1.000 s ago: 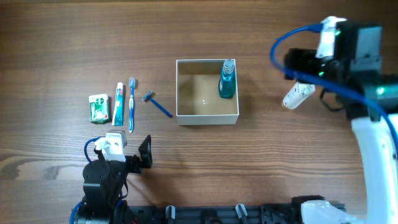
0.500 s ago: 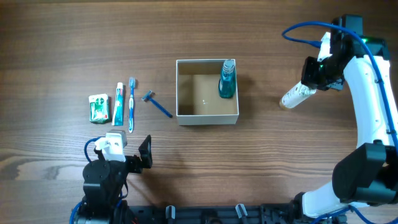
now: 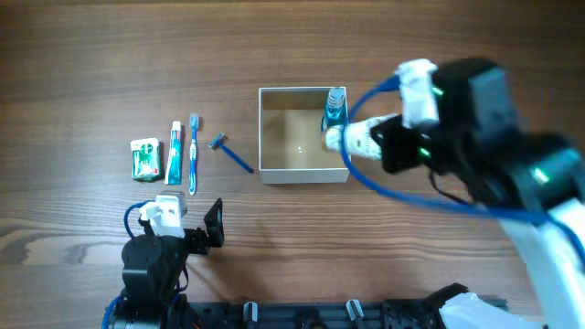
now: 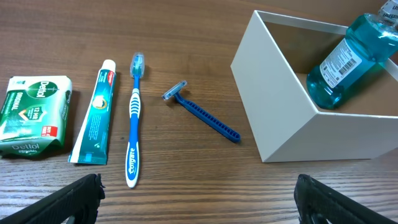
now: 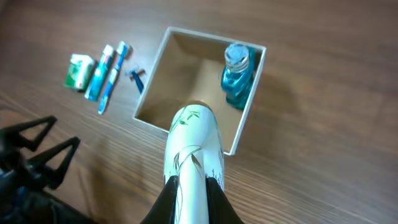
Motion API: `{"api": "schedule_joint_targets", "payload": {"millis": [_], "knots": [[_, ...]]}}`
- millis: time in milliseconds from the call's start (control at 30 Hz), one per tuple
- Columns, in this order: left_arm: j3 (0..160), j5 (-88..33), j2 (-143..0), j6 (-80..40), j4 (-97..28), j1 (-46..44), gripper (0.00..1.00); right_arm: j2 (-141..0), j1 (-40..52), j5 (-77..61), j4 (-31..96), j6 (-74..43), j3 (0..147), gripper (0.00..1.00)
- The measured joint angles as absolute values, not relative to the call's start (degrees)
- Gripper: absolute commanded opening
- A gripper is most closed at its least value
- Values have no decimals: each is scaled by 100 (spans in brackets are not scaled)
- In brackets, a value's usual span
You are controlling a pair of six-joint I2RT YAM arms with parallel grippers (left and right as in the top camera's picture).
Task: Pack container
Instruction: 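Carry the white shampoo bottle into the box with the right gripper, then open the right gripper and lift it back to the right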
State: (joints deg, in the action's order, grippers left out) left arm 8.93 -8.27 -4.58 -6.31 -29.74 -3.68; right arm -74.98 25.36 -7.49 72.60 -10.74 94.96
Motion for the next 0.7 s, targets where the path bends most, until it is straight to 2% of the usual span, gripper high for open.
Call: {"api": "schedule_joint_targets", "payload": {"millis": [333,367,400,500,567,700], "knots": [[893,-827,-458,-631,-2976,-368,100,-9963,2558,-558,6805,-1096,9485,7],[893,-827,-458,-631,-2974,-368,100,-10180,2558,-486,6807,-1111,9485,19],[893,-827,-458,-631,-2974,-368,100,-10307,2556,-410,6805,-1114,9485,24],[893,-827,-458,-631,-2974,-368,100,-10379,2558,-270,6768,-1111,9476,50],[893,-827,-458,-631,-2974,-368,100,-10379,2558,-242,6766,-1035,9476,57],[893,-827,-458,-631,-2974,-368,100,-10009,2574,-228,6768,-954,9474,77]]}}
